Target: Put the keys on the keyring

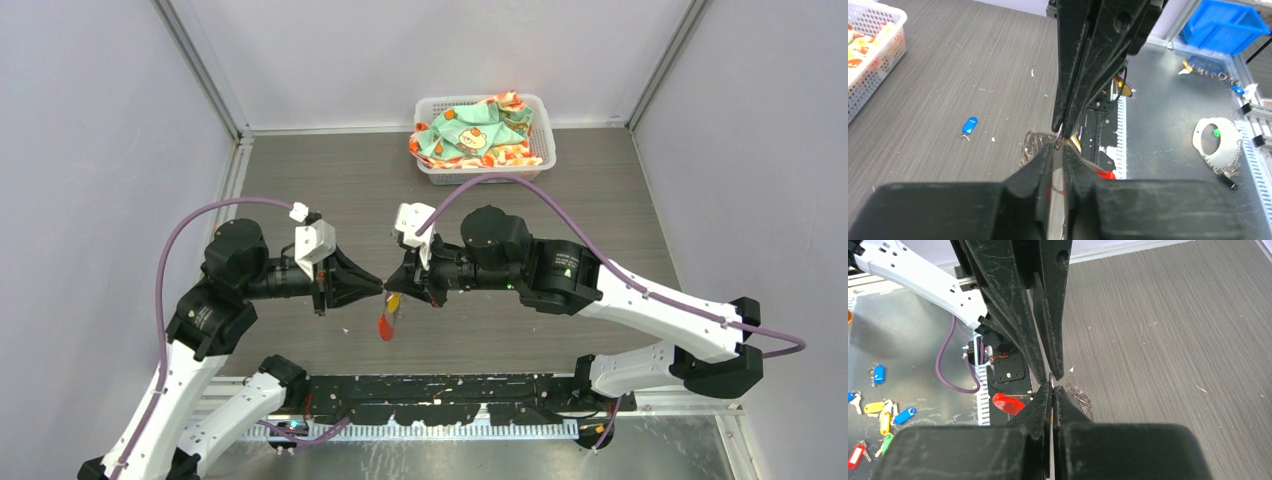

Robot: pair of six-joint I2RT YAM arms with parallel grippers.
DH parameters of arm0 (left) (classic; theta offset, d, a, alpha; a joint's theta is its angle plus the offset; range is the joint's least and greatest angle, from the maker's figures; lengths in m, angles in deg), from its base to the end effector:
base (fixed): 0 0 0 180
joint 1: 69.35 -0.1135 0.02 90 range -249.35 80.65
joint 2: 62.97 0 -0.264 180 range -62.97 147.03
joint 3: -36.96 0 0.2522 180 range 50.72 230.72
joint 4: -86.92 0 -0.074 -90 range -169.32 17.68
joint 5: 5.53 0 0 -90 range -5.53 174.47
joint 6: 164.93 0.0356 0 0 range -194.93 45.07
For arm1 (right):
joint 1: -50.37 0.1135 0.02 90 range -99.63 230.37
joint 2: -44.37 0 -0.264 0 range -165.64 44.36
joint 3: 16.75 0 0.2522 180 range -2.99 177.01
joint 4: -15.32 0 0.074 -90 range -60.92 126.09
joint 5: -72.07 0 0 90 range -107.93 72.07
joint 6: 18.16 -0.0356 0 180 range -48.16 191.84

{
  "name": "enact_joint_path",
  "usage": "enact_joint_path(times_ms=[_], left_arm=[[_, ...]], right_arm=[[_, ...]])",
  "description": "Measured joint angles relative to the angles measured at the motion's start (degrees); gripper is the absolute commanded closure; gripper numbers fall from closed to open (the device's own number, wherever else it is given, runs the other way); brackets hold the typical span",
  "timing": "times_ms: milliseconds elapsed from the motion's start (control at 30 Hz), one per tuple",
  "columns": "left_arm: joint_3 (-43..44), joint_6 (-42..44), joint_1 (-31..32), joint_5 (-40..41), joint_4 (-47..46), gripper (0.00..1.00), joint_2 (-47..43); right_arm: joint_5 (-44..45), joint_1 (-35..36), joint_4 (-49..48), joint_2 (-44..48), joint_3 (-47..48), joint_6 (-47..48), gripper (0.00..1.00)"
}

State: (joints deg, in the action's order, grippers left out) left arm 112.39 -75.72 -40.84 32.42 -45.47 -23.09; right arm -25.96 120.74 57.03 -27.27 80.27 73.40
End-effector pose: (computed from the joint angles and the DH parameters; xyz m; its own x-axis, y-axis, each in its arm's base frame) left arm 0.0889 -0.0802 0.4094 -0.1970 0.0973 -0.9756 0.9685 0.1737 -0.1782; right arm 0.0859 0.2556 0.4414 -0.0678 -0.2703 -0.9604 -0.9799 0.1991 0.0131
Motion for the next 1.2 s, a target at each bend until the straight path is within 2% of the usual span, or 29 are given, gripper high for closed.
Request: enact_joint_path(times_ms=[33,133,400,500,767,1200], left_arm=[[0.02,0.81,0.00,-0.07,0.37,0.67,0.13],[0.33,3.67,0.00,-0.57,3.39,0.60,0.83],[9.09,15.08,-0.02,-3.96,14.27,0.61,8.04],[11.65,19.15,0.00,-5.18,17.25,0.62,10.01],[12.15,26.34,0.00,-7.08,23.19,0.79,11.76],[12.48,28.52,-0.02,-8.07,24.33,0.80,12.13]], right_arm=[[-0.02,0.00,0.57,-0.04,0.13,0.02,0.99],[-0.11,-0.28,4.26,-0.79,2.12,0.31,0.99],[-2.45,-0.37,15.32,-7.06,11.91,2.86,0.99],[-3.28,-0.37,18.62,-9.27,14.56,3.76,0.99],[-4.68,-0.37,22.73,-10.88,17.00,4.92,0.99],[-6.29,-0.42,26.47,-14.03,21.94,5.90,0.99]])
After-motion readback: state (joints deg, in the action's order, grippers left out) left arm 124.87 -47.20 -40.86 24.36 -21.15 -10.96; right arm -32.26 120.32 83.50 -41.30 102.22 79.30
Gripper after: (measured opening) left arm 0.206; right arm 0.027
